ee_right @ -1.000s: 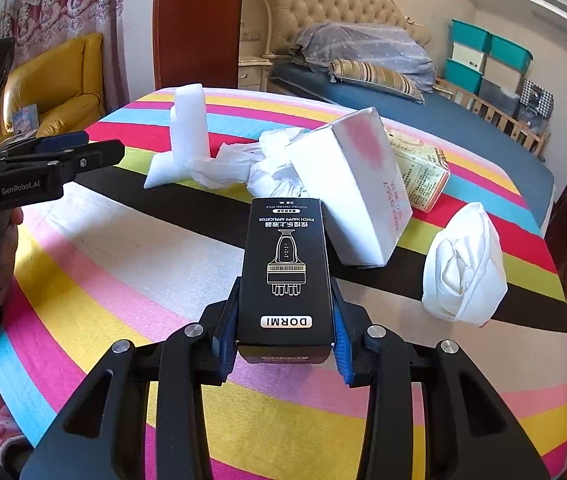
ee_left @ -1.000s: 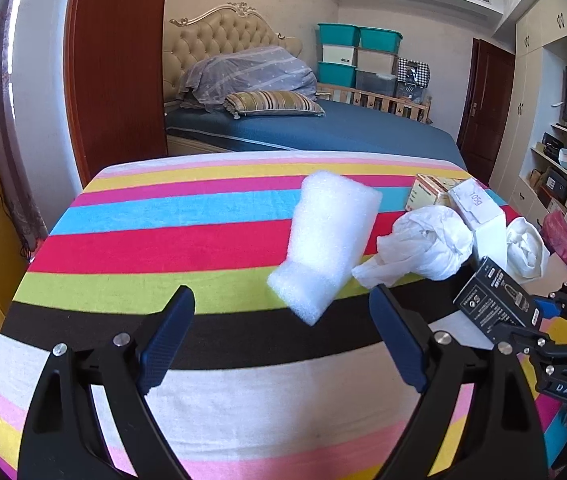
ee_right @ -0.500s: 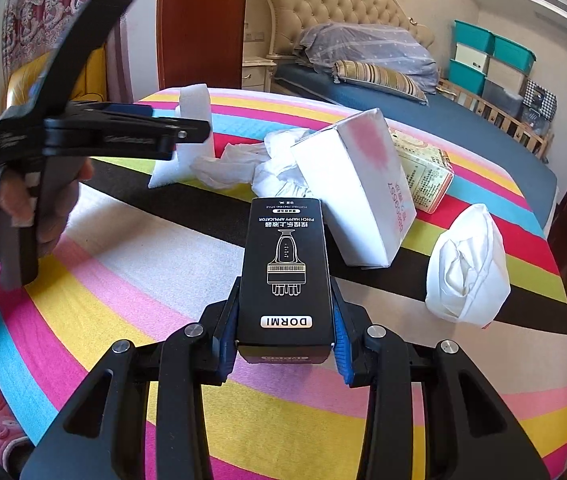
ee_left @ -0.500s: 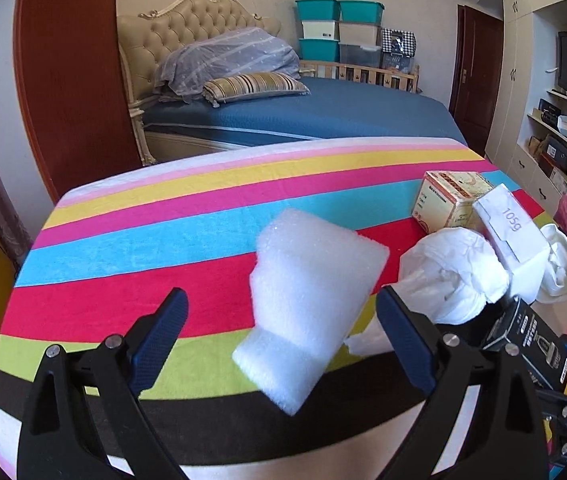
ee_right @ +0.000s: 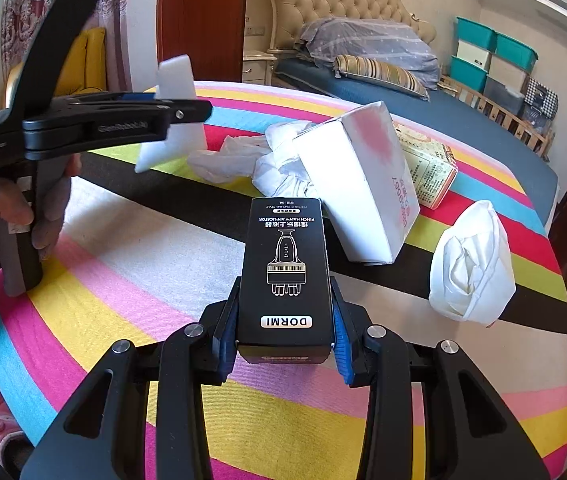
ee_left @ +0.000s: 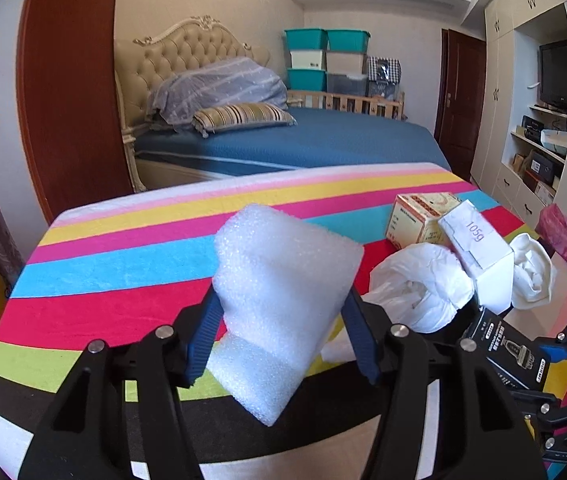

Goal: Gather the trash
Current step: 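Carry the DORMI box and foam block toward the pink wastebasket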

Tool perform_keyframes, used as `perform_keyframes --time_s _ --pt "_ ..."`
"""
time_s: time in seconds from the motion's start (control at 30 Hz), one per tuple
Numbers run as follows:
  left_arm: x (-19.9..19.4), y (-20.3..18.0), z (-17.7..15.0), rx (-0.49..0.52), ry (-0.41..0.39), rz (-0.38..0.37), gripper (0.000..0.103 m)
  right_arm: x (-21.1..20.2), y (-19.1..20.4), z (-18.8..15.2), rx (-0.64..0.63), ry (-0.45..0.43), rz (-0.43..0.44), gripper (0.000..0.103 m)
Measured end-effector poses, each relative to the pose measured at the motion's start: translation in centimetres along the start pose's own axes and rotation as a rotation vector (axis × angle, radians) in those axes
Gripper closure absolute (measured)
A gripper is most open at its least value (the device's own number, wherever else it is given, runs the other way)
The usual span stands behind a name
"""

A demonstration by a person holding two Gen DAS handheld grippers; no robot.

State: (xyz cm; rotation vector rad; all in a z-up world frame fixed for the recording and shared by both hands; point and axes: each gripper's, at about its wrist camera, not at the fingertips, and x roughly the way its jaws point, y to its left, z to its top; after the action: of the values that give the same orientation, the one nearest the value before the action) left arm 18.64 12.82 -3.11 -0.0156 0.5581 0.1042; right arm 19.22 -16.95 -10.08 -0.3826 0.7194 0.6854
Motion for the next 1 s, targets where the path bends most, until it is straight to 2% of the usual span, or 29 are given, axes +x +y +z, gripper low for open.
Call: perform_keyframes --time_s 0.2,0.37,0.67,0.83,1.0 --pt "-2.6 0.1 -0.8 -0.014 -0.054 0.061 0.047 0.1 0.3 0.0 -0.01 -0.002 0.002 0.066" --pt "-5.1 0.4 -1.8 -0.045 -0.09 0.076 0.047 0.1 0.6 -0.1 -0.022 -0.003 -0.003 0.066" --pt "-7.4 -0.3 -3.6 -0.025 -0.097 0.053 0.046 -0.6 0.7 -0.3 -0.03 -0.032 -0.017 0.066" --pt "-8.2 -0.6 -4.1 -0.018 -0.099 0.046 0.046 -2.2 0.2 -1.1 0.033 -0.087 0.005 0.066" --pt "-8.9 -1.3 -4.5 -0.008 -0.1 0.032 0.046 -3.4 0.2 -2.5 0.048 -0.096 0.013 0.066"
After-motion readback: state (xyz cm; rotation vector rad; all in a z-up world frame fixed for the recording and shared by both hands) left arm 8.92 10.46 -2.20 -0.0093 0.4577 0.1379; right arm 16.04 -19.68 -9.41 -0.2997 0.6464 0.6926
